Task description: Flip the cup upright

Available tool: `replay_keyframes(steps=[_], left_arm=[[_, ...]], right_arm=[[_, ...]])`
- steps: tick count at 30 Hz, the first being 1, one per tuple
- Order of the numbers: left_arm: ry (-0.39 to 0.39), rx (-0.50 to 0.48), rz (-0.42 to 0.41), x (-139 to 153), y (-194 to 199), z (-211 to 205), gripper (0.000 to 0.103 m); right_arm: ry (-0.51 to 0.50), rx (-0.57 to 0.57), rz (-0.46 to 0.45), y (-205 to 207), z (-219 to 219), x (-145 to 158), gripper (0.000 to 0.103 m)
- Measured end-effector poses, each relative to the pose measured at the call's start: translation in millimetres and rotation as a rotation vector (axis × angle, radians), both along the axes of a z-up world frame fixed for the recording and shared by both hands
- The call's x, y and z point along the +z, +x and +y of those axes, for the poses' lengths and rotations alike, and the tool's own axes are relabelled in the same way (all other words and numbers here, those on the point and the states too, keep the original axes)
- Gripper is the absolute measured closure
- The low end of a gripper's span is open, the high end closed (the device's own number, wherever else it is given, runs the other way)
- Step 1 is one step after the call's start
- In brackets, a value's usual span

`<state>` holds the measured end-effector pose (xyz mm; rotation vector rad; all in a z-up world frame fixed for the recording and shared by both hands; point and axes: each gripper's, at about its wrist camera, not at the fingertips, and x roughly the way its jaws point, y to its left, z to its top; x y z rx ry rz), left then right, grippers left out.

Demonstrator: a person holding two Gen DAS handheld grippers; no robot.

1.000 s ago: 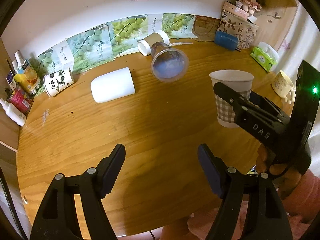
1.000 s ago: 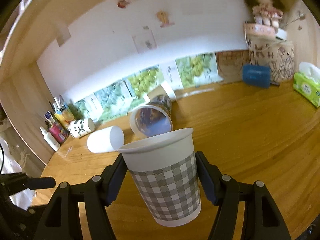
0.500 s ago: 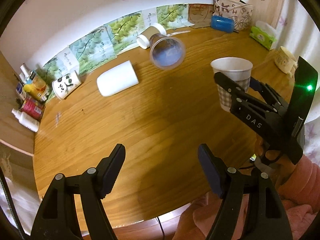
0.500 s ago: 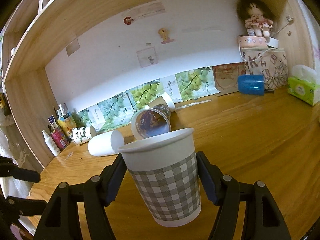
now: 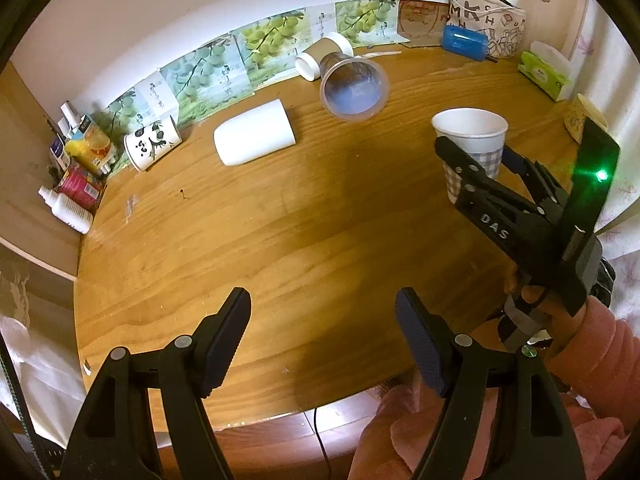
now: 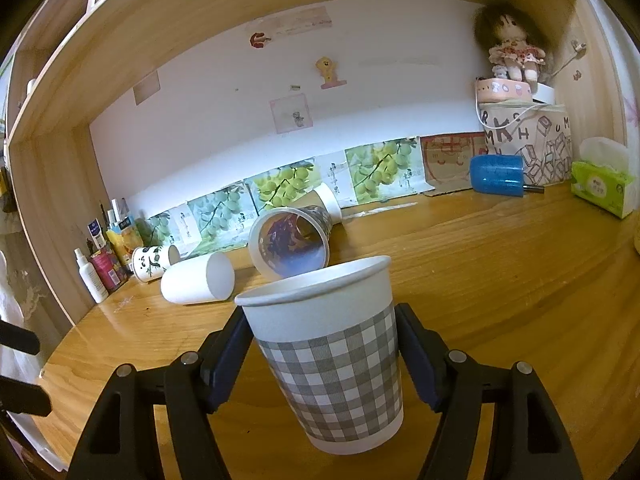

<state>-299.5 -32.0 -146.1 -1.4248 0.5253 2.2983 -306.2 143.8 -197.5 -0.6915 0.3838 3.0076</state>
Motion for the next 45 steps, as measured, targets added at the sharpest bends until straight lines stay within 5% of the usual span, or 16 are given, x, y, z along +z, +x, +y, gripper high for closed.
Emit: replay_keyframes(steps=[16,20,29,32,40,45], left_arm=[[0.037,0.010,-0.028,-3,9,-3,0.025],[0.060,0.029,-0.059,-9,10,-2,0.025],[0.087,0.193,-0.115,-27,2,4,0.025],[0.109,0.254,-0.129,-23,4,7,0.025],[0.126,0.389,-0.134,16,22,8,0.025],[0.222,0.475,-0.081,56,45,7,0.025]], right_arm=[[0.049,0.007,-0.074,13,-5,-4,0.030],[0.049,0.011,-0.127,22,-3,-1,0.024],[0.012,0.081,-0.361,56,16,17,0.022],[0.031,0.089,-0.501,59,24,30,0.022],[-0.006,0.119,-0.636,84,43,86,0.020],[-0.025,0.144,-0.641,101,51,123,0.020]])
